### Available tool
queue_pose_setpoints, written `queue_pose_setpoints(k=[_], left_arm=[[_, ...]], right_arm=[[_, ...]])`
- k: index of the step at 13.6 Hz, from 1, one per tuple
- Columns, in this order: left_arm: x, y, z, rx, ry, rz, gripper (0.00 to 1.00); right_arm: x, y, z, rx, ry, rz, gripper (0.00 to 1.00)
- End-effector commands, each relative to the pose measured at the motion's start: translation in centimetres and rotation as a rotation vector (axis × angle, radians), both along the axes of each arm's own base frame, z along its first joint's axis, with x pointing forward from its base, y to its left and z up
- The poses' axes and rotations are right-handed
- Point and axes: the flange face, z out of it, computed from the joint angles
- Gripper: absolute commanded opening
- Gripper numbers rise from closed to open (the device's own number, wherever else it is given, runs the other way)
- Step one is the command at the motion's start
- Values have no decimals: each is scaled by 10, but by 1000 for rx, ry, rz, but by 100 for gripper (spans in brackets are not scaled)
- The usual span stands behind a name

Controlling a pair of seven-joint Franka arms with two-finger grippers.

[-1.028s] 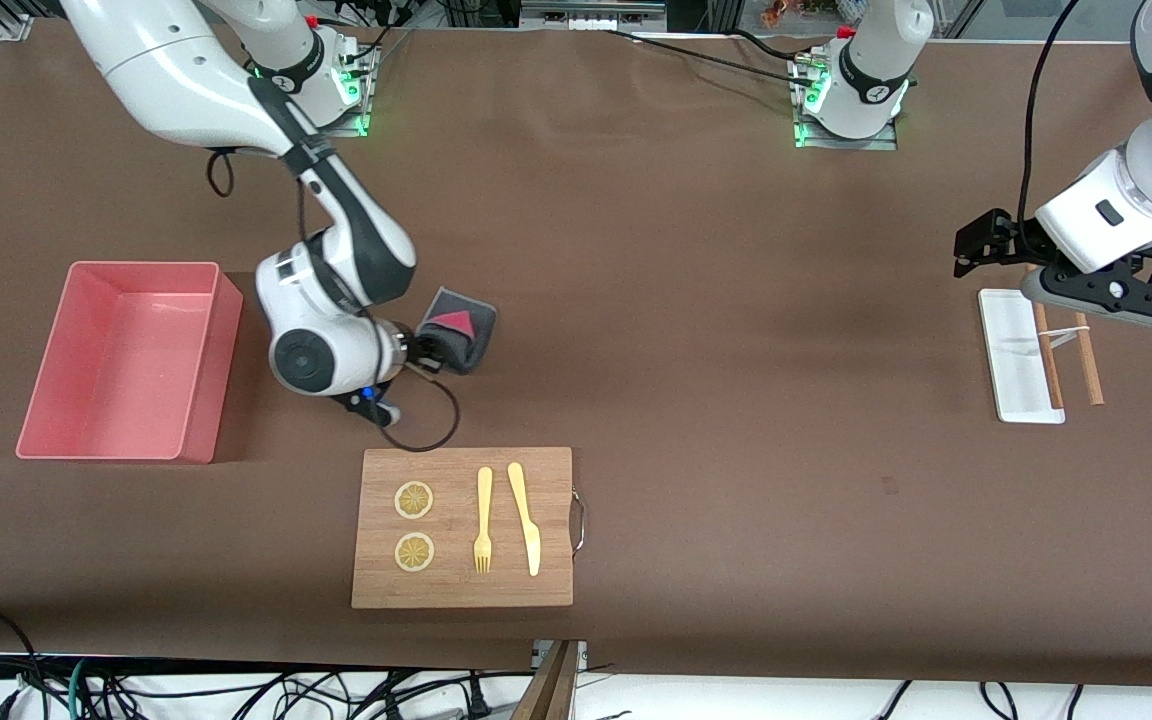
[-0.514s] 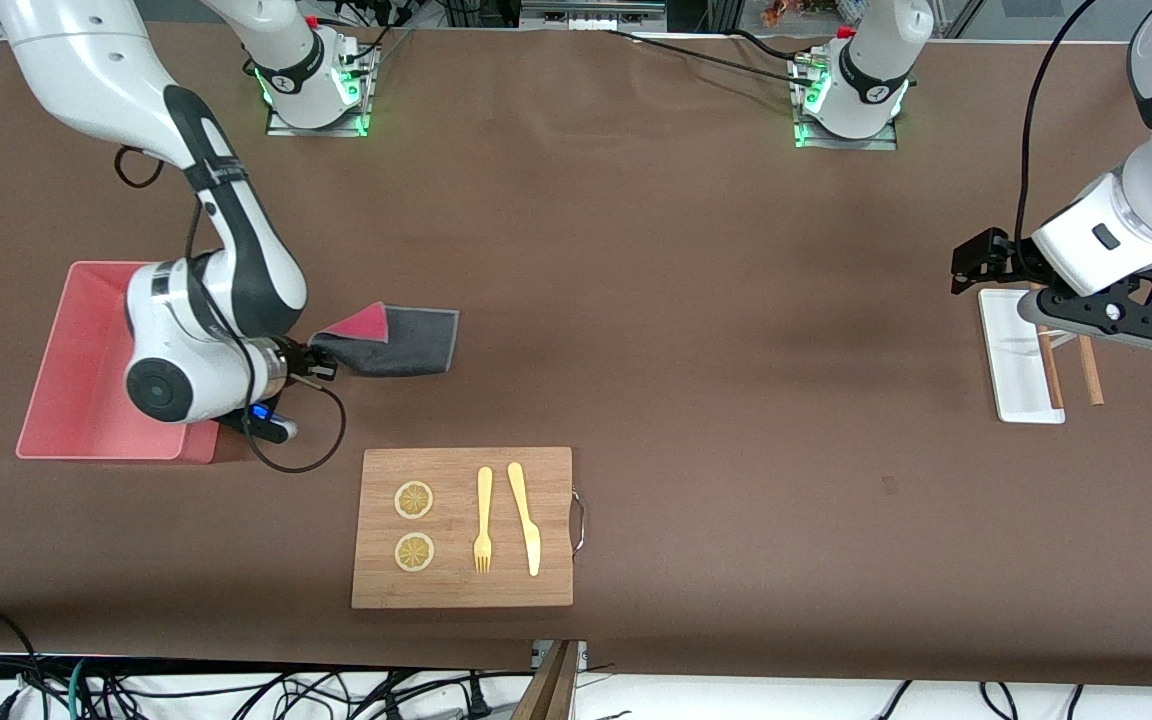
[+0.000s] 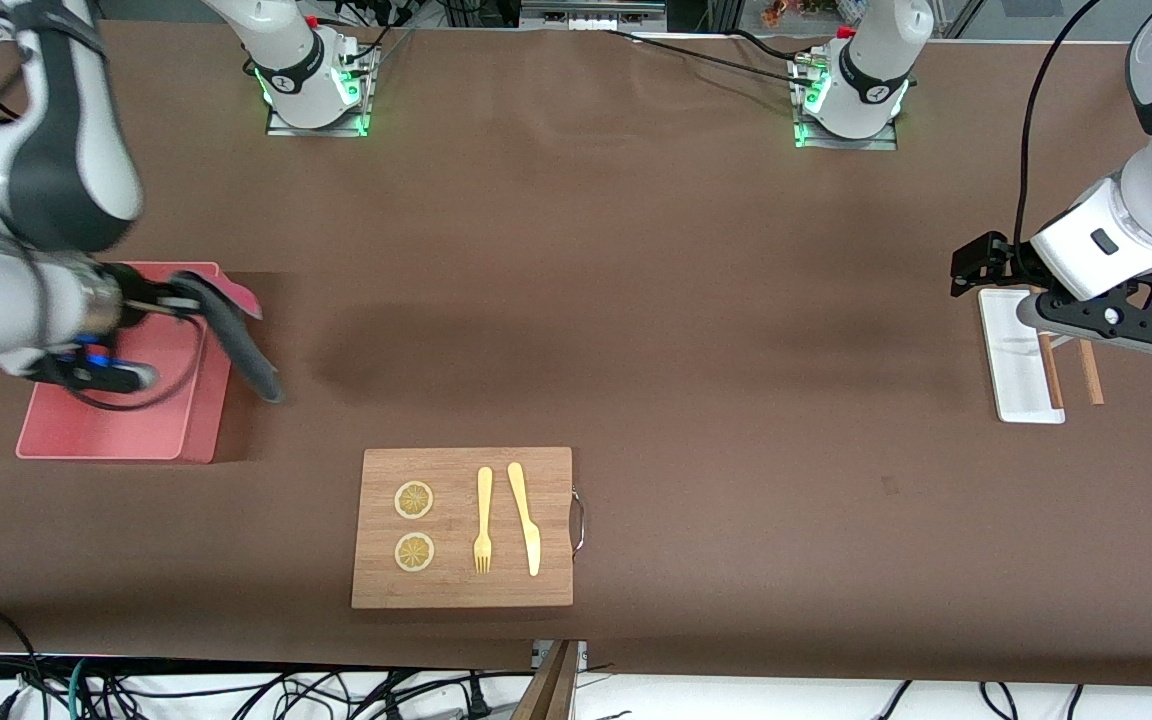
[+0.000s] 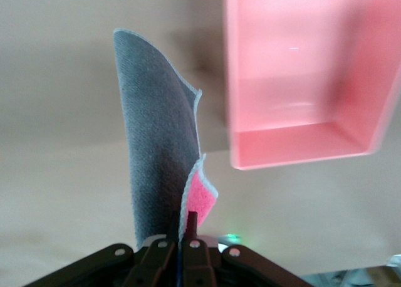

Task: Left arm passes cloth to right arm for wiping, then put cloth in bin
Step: 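Lift the cloth over the pink bin and open the right gripper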

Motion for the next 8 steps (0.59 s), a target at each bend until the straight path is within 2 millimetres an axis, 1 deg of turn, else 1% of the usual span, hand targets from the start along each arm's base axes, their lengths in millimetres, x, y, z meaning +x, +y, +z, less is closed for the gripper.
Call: queue_pose_setpoints(k=[1, 2, 3, 4, 5, 7, 8], left_arm=[[3, -1, 6, 14, 0, 3, 100], [3, -1, 6, 14, 0, 3, 100], [3, 0, 6, 13, 0, 3, 100], [3, 0, 6, 13, 0, 3, 100], [3, 0, 6, 13, 0, 3, 100], [3, 0, 6, 13, 0, 3, 100], [3, 1, 6, 13, 0, 3, 100]], right_arm=[[-5, -51, 20, 12, 35, 88, 0], [-8, -71, 22, 7, 40, 112, 0], [-9, -86, 23, -7, 50, 149, 0], [-10, -105, 20, -24, 61, 170, 0], [-10, -120, 11, -46, 71, 169, 0], [-13, -149, -15, -50, 78, 180, 0], [-11, -156, -30, -40, 82, 198, 0]])
